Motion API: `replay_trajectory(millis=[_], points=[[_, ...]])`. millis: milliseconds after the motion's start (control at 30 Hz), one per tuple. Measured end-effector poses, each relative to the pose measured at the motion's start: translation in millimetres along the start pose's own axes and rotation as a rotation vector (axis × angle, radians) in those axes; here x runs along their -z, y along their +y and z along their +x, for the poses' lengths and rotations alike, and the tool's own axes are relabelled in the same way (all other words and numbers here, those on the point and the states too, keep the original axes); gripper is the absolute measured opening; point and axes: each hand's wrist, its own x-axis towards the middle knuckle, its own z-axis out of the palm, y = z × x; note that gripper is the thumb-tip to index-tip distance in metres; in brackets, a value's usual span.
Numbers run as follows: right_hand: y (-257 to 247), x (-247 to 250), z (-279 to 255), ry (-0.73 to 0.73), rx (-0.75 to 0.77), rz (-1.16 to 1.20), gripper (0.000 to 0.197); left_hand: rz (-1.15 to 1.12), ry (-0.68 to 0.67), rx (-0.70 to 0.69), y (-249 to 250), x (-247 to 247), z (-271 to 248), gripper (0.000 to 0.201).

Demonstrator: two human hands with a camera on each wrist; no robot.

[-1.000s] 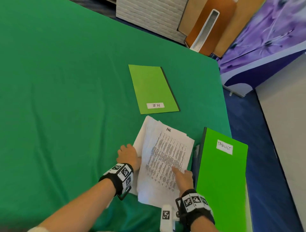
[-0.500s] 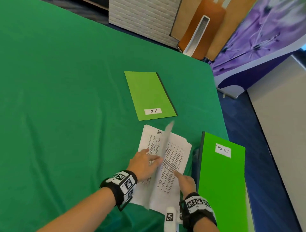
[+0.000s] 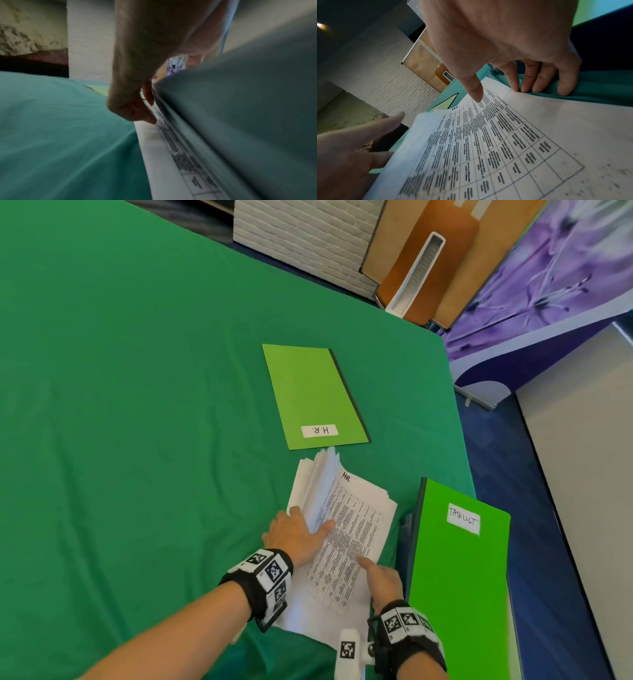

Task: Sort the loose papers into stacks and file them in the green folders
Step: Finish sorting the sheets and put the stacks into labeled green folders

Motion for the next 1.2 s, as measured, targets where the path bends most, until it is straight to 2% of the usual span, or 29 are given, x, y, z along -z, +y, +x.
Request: replay_trajectory(millis=[33,133,200,333,500,633,700,733,800,900,967,1033,1133,1200], points=[[-1,0,-1,-0.013,-0.008,-0.002,0.075,0.018,0.009,-0.026,3,0,-3,0.089],[-13,5,-14,-0.049,-0.021,0.022,0.04,0.083,-0.003,-0.114,12,-5,-14,0.079],[-18,9,-22,-0.051,-0.018,0.023,0.03,0.141,-0.013,-0.155,16,-10,-18,0.076],[-24,12,-29,-0.036,0.0,0.039,0.041,0.216,-0.01,-0.12,10,-18,-15,0.079],[-28,10,-35,-0.02,0.099,-0.003,0.021,0.157,0.004,-0.075,3,-13,-11,0.08],[-34,12,-35,-0.04,0.11,0.033,0.023,-0.039,0.081,0.111,-3,-1,13,0.084],[-32,10,-27,-0.073,0.083,0.061,0.037,-0.211,0.008,0.211,-7,10,26,0.077],[-30,9,-22,-0.086,0.064,0.071,0.044,-0.269,-0.041,0.207,-8,13,30,0.066],[-26,10,-15,-0.114,0.046,0.093,0.048,-0.28,-0.08,0.093,-6,14,31,0.04],[-25,11,-14,-0.121,0.044,0.099,0.062,-0.319,-0.034,-0.061,4,13,23,0.023],[-31,15,-19,-0.078,0.077,0.099,0.087,-0.371,-0.049,-0.168,12,24,11,0.024],[-41,23,-30,-0.084,0.199,0.236,0.098,-0.479,-0.117,-0.292,14,47,-2,0.029],[-66,41,-57,-0.239,0.385,0.511,0.09,-0.74,-0.221,-0.382,8,90,-20,0.038],[-84,50,-78,-0.313,0.495,0.553,0.076,-0.781,-0.198,-0.46,8,109,-27,0.045]])
